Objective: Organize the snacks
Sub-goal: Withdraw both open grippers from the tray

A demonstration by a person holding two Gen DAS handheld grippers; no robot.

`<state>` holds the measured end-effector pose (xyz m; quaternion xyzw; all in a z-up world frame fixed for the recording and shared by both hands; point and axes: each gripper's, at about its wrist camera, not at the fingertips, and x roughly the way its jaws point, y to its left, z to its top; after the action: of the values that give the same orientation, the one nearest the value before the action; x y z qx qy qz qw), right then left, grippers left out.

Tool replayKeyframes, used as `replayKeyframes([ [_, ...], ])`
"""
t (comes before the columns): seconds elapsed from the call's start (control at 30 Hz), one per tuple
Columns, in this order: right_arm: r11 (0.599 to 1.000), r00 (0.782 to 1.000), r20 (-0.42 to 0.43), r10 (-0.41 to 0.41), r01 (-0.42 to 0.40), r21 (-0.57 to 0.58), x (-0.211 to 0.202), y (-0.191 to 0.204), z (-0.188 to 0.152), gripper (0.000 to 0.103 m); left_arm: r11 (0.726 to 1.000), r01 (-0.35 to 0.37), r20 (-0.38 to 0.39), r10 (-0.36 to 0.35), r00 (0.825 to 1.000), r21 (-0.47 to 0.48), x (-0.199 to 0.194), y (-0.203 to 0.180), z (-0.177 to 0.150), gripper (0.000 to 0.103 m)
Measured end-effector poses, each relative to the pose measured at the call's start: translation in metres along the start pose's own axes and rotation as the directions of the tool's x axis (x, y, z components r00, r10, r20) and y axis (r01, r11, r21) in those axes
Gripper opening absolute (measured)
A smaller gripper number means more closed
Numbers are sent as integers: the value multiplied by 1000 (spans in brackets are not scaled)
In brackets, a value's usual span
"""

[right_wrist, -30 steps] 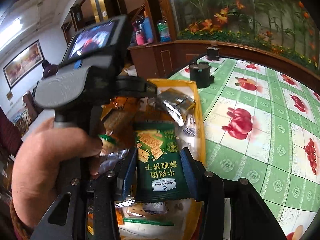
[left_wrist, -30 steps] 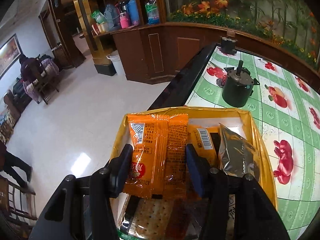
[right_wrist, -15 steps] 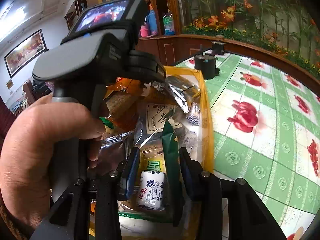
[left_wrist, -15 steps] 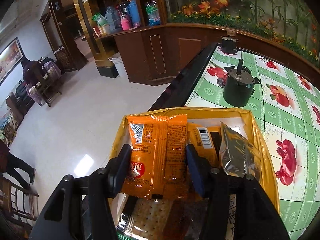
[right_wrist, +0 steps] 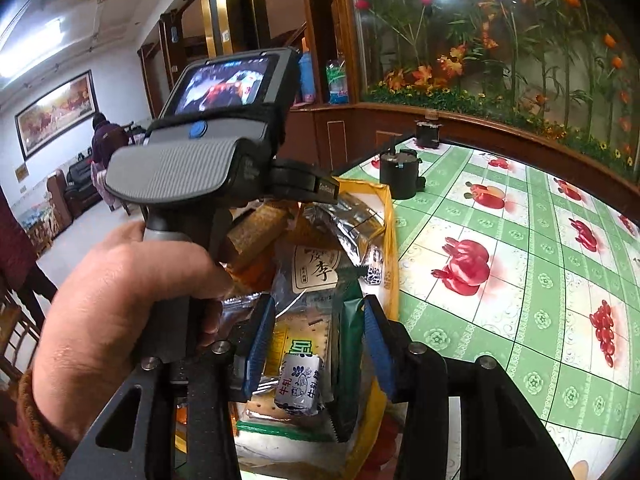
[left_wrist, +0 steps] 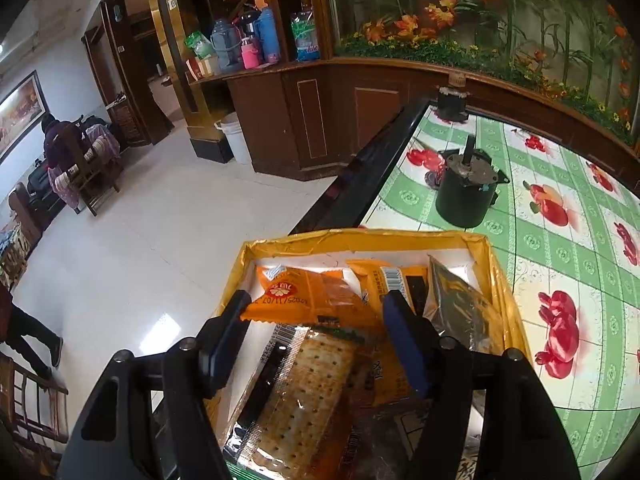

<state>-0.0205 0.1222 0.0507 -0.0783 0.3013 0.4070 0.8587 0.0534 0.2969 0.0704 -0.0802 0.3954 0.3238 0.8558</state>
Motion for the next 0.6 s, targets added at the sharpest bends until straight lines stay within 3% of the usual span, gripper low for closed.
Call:
replayKeyframes([
  [0.3,996,998,66,-4,-2,92,-24,-27,3,51,997,44,83,-39,996,-60,-17,7,5,75],
  [0.6,981,995,76,-59,44,187,-44,-65,-6,61,991,82,228,-57,972,-102,-45,9,9,88],
])
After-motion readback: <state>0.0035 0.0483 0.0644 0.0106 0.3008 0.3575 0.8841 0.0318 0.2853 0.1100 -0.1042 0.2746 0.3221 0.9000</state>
